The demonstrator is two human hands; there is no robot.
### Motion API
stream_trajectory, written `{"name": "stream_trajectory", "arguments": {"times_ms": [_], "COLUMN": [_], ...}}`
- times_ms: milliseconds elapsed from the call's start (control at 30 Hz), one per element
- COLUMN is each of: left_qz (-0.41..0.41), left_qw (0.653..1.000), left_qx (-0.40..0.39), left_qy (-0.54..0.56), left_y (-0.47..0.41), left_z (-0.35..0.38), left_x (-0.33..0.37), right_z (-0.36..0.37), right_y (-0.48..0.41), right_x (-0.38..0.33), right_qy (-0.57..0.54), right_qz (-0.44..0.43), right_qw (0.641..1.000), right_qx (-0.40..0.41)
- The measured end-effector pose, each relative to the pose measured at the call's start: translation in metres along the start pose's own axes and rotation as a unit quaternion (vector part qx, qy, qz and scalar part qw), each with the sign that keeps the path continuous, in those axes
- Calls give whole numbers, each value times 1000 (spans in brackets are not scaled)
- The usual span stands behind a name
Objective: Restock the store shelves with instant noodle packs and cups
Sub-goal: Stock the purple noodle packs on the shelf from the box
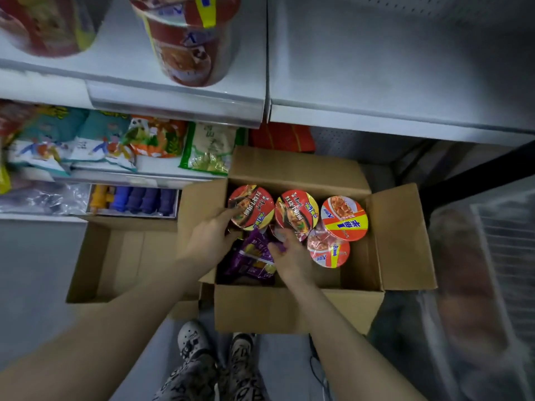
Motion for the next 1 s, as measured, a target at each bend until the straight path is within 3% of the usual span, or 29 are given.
{"name": "stream_trajectory", "arguments": {"times_ms": [167, 300, 433, 633, 767, 1000], "left_qz": [-27, -30, -31, -9, -10, -21], "left_qw": [999, 999, 999, 1000, 1000, 999], "left_qx": [-20, -35, -33, -10, -17, -41], "left_qy": [2, 6, -4, -1, -13, -4], "left_y": [-11, -15, -18, -20, -17, -7], "left_z": [36, 60, 74, 80, 79, 67], "left_x": [-25, -39, -49, -61, -59, -36], "right_z": [56, 98, 122, 118, 94, 48], "right_y": [-23, -42, -57, -64, -65, -44], "right_x": [11, 27, 37, 67, 93, 74], "right_qy": [113, 152, 172, 87, -14, -112], "right_qz": [-59, -40, -25, 76, 172, 158], "right_qw": [988, 976, 972, 991, 985, 981], "right_qx": [-89, -149, -156, -62, -16, 8]}}
Point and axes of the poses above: each hand's wrist, its own y-axis away from the middle knuckle, its own z-axis out of the palm, x = y × z, the point moved 7 cm from there along -y, towards the middle knuckle, and after that the axes turned 12 degrees about -y, right-handed, at the moved point
